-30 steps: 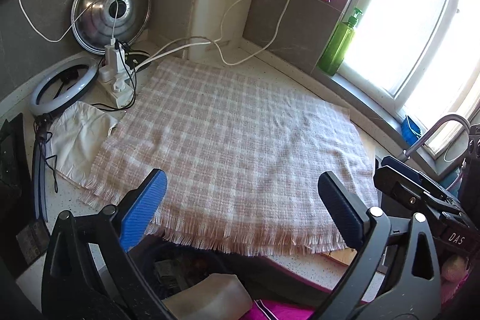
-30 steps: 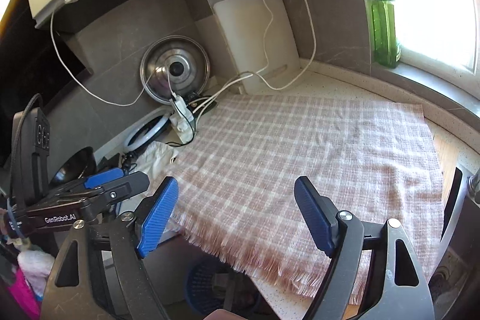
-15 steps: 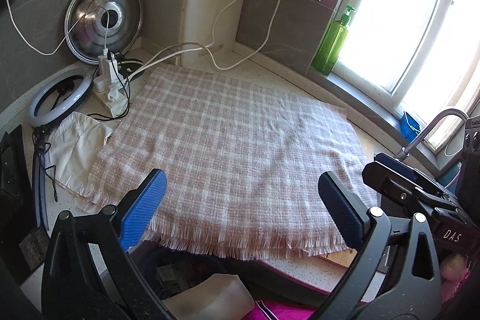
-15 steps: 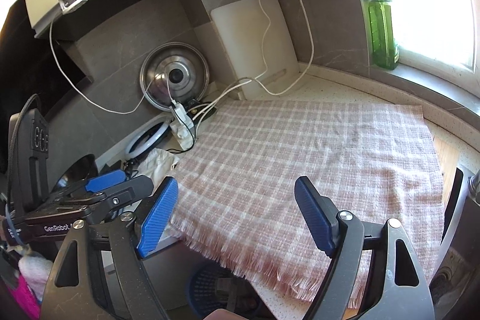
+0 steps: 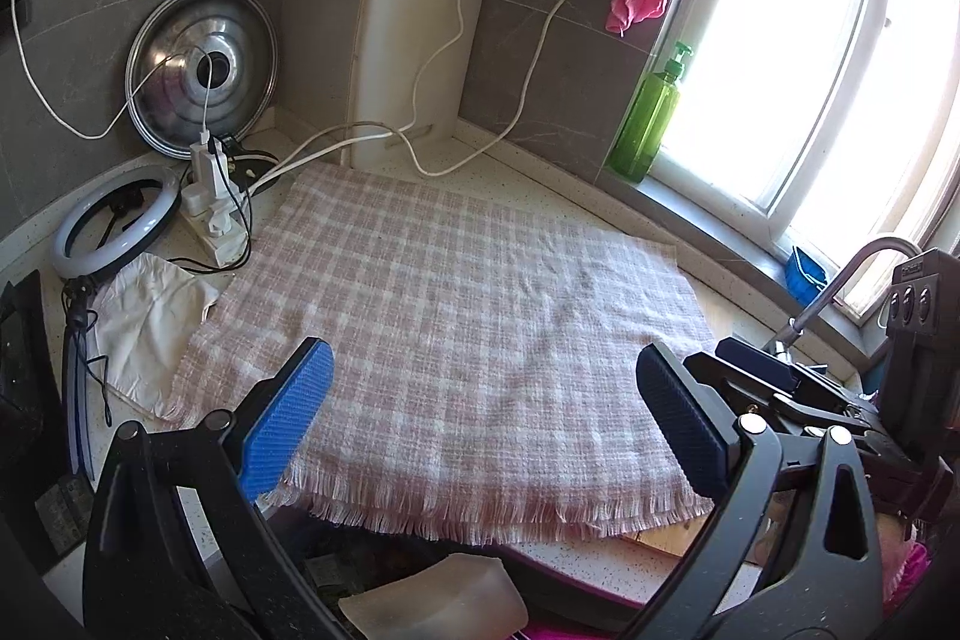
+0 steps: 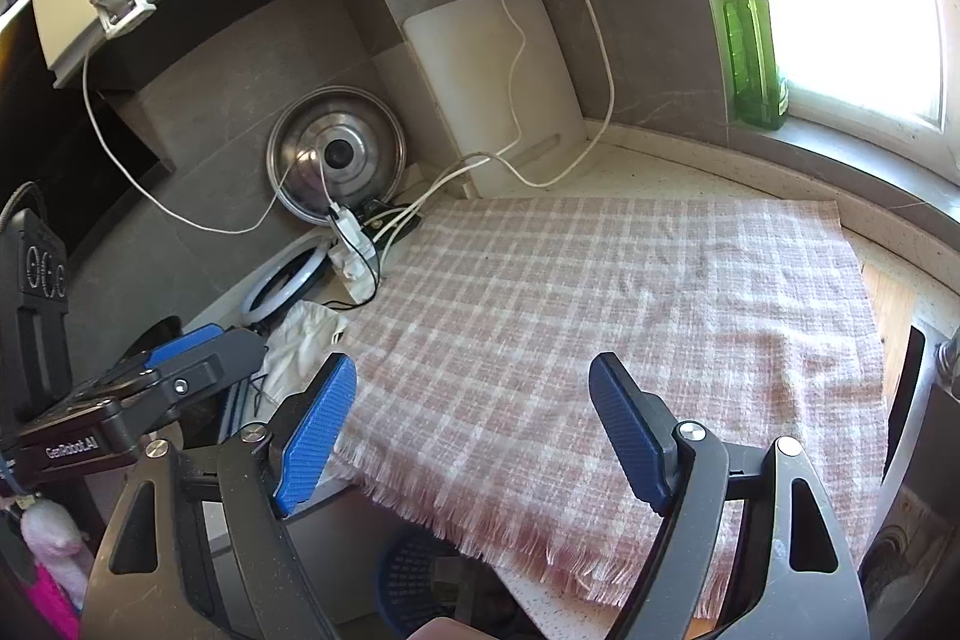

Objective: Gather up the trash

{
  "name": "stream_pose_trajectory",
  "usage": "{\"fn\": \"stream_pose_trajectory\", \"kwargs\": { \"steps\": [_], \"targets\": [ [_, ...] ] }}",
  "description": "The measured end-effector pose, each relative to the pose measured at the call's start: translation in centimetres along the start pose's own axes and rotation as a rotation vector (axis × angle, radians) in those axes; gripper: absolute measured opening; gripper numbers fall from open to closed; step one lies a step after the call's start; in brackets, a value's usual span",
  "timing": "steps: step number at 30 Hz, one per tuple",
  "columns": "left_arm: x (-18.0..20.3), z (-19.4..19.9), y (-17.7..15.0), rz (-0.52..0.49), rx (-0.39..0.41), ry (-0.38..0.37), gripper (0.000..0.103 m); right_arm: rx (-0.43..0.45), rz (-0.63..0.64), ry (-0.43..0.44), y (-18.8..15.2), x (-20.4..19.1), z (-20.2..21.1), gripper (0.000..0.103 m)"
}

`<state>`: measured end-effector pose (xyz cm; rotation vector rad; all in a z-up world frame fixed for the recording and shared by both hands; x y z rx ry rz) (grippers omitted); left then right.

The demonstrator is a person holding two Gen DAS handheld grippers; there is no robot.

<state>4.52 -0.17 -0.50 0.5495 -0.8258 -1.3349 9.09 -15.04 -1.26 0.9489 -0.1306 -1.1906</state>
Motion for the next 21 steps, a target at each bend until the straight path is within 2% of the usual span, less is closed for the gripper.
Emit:
{"fn": "stream_pose_trajectory", "kwargs": {
  "steps": [4,10,15,19,21],
  "targets": [
    [0.0,0.6,0.5,-0.004,0.043,0.019,0.103,-0.008,-0.008,-0.005,-0.2,0.3,-0.2,0.08],
    [0.5,0.6,0.7,-0.047,0.035,0.029,0.103,-0.014,-0.013,-0.005,-0.4,0.3,-0.4,0.08],
    [1.1,1.2,0.7,-0.087,0.08,0.054,0.103,-0.019,-0.019,-0.008,-0.5,0.5,-0.5,0.08],
    [1.6,1.0,0.3,-0.06,0.077,0.004,0.103,-0.033,-0.026,-0.012,-0.8,0.9,-0.8,0.08],
    [1.8,1.1,0.2,-0.075,0.099,0.044,0.103,-0.039,-0.028,-0.013,-0.9,1.0,-1.0,0.08]
  ]
}}
Point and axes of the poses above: each gripper's, at about its wrist camera, not at the fingertips, and z roughly against the way its jaws point, x to its right, y to its top, the point moved 8 cm from there along -z, roughly the way its jaws point, and after that the axes turned 5 degrees about -z, right-handed, at the moved point
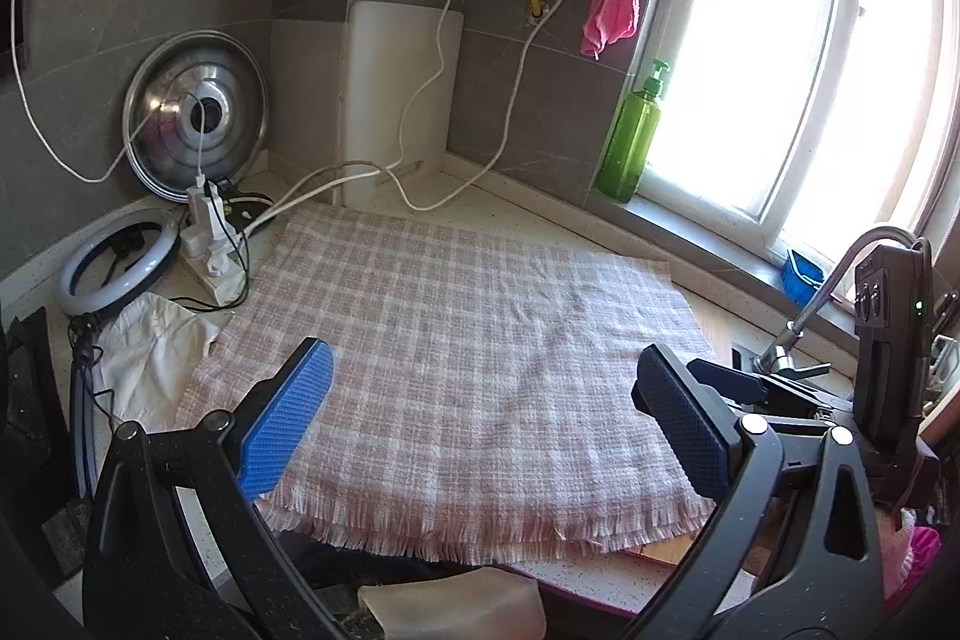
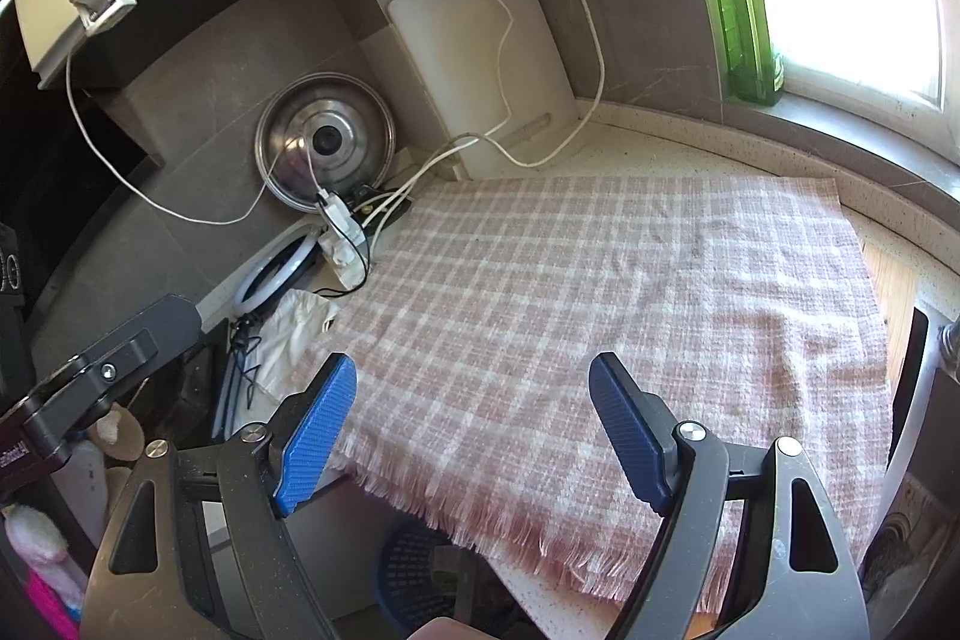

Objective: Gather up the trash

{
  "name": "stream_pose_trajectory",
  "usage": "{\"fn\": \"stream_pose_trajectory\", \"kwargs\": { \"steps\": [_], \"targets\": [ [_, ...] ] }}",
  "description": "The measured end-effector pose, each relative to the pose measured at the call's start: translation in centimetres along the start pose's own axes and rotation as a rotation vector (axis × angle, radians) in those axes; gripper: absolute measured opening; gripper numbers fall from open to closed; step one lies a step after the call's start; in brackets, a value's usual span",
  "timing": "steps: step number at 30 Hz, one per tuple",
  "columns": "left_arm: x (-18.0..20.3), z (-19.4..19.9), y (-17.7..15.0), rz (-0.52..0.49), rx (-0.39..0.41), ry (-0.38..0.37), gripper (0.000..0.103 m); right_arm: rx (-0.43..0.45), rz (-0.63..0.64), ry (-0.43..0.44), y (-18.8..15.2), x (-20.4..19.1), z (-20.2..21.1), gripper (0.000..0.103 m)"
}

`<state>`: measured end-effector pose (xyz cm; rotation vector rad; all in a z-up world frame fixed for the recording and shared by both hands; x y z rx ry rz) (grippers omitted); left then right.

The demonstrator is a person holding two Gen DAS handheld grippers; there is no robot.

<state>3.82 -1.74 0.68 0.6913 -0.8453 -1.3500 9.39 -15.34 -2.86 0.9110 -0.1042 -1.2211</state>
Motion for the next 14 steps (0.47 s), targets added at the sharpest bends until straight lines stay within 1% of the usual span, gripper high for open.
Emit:
{"fn": "stream_pose_trajectory", "kwargs": {
  "steps": [2,4,7,10,14],
  "targets": [
    [0.3,0.0,-0.1,-0.026,0.02,0.023,0.103,-0.006,0.002,-0.001,-0.1,0.1,-0.1,0.08],
    [0.6,-0.3,-0.2,-0.032,-0.001,0.012,0.103,-0.012,0.0,-0.002,-0.2,0.1,-0.3,0.08],
    [0.6,-0.9,-0.6,-0.015,-0.023,-0.006,0.103,-0.021,-0.005,0.001,-0.3,0.3,-0.6,0.08],
    [0.8,-1.3,-1.0,-0.036,-0.031,0.009,0.103,-0.025,-0.007,0.002,-0.4,0.4,-0.7,0.08],
    [0.9,-1.6,-1.2,-0.041,-0.036,0.016,0.103,-0.027,-0.015,0.001,-0.4,0.7,-0.9,0.08]
  ]
}}
Point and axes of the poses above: each gripper's, at about its wrist camera, not at the fingertips, and z roughly against the way its jaws point, x to its right, y to its top, the point moved 8 cm from there along -z, roughly the way its jaws point, and after that the axes turned 5 degrees about -z, right-handed, at the moved point
